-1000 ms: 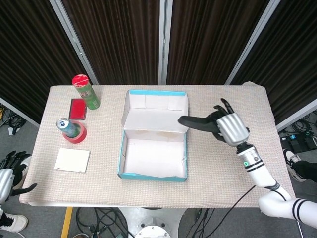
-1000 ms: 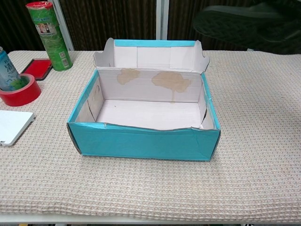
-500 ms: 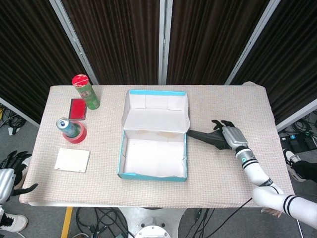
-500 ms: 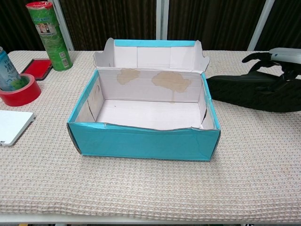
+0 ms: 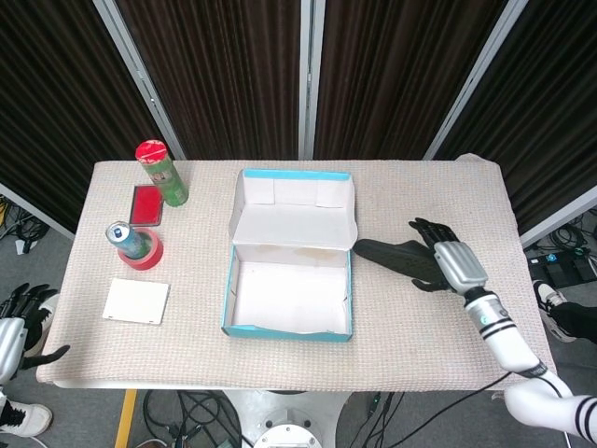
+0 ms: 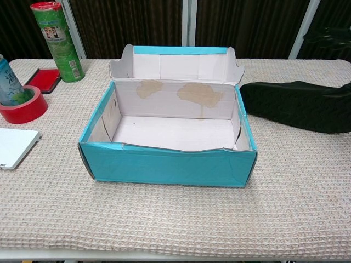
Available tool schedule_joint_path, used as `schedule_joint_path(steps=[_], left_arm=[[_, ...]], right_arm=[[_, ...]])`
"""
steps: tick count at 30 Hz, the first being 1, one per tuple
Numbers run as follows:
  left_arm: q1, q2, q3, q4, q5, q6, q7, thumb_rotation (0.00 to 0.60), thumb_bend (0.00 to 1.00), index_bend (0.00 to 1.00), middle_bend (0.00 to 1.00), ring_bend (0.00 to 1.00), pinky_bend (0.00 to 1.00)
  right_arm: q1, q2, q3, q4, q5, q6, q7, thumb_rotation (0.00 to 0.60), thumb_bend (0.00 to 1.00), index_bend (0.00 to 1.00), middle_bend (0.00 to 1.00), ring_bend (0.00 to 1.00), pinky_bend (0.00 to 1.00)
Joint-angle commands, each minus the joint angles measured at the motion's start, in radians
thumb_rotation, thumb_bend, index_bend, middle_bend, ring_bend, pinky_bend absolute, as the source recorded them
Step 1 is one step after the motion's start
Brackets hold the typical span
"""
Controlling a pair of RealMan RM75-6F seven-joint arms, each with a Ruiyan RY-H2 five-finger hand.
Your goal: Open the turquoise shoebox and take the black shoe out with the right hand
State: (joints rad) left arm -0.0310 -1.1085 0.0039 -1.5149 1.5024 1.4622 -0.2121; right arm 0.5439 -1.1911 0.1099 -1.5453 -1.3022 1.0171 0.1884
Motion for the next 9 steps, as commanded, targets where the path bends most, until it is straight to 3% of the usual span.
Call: schedule_joint_path(steps=[1, 5, 9], left_arm=[[-0.001, -0.01, -0.005, -0.003, 0.003, 0.01, 0.037, 0.6, 0.03, 0.18, 0.12, 0.03, 0.15], [-0.003, -0.022, -0.009, -0.017, 0.008, 0.022, 0.081, 0.6, 0.03, 0.18, 0.12, 0.03, 0.15], [-0.005, -0.029, -0.013, -0.027, 0.015, 0.032, 0.105, 0.6, 0.03, 0.18, 0.12, 0.03, 0.15]], right_arm=[[-0.181, 0.089, -0.087, -0.077, -0.141, 0.268, -0.083, 0.6, 0.13, 0.0, 0.06, 0.0, 0.0], [-0.296, 0.108, -0.14, -0.107, -0.22, 0.429, -0.074, 0.6, 0.16, 0.0, 0.08, 0.0, 0.0], [-0.367, 0.113, -0.159, -0.111, -0.26, 0.528, -0.075, 0.6, 0.16, 0.0, 0.08, 0.0, 0.0]])
